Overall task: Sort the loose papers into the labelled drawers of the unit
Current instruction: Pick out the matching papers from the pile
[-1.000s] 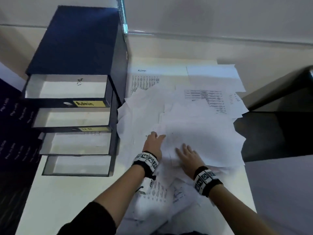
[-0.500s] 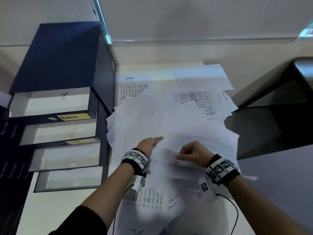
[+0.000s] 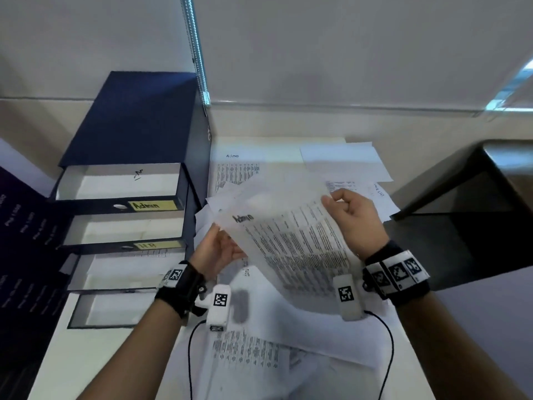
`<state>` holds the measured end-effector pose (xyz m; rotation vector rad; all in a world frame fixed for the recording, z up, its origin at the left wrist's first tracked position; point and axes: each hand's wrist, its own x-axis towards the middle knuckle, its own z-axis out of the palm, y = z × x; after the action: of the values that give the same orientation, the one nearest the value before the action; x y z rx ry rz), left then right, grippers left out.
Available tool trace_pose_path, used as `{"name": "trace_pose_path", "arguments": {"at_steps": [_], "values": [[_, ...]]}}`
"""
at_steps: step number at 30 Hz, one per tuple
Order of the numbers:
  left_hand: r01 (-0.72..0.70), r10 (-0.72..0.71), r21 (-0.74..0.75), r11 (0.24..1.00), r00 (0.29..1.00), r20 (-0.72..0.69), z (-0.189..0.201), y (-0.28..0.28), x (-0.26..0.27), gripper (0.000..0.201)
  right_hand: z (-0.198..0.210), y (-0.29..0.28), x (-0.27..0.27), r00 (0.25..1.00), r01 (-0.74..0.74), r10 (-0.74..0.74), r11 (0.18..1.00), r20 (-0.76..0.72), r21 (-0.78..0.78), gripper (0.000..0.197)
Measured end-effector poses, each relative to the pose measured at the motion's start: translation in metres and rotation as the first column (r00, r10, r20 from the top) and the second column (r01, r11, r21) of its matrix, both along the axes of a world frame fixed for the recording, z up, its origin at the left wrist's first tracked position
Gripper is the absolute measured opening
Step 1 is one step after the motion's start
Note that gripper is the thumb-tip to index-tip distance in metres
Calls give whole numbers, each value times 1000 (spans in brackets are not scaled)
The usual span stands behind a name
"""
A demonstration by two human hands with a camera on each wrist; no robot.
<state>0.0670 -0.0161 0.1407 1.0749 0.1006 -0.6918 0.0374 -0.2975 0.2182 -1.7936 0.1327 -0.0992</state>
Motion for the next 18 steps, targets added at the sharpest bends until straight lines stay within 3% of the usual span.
{"name": "trace_pose_path", "arguments": {"at_steps": [2, 4, 6, 8, 10, 13, 15, 18], "values": [[-58, 60, -47, 997, 997, 56, 9, 10, -2, 69, 6, 4, 10, 995, 97, -97, 995, 2, -12, 23], [-80, 73, 43, 996, 988, 135, 19, 15, -7, 54, 2, 13, 15, 987, 163, -163, 986, 9, -35, 21], [-116, 72, 171, 978, 966, 249, 19, 22, -10, 53, -12, 22, 16, 973, 228, -228, 974, -45, -5, 20], [-240, 126, 299, 924, 927, 354, 24, 27, -18, 47, -30, 30, 12, 960, 253, -243, 966, -141, 55, 34], [-328, 206, 309, 892, 907, 367, 21, 29, -26, 45, -52, 38, 1, 933, 227, -204, 973, -296, 46, 61], [-402, 317, 272, 875, 898, 306, 13, 31, -42, 5, -91, 53, -27, 882, 193, -138, 978, -450, 77, 80], [-424, 373, 284, 860, 902, 215, -6, 36, -48, 29, -117, 56, -43, 842, 227, -148, 970, -519, 91, 93], [-421, 397, 315, 850, 907, 140, -30, 42, -54, 48, -129, 59, -61, 771, 234, -127, 968, -624, 93, 86]]}}
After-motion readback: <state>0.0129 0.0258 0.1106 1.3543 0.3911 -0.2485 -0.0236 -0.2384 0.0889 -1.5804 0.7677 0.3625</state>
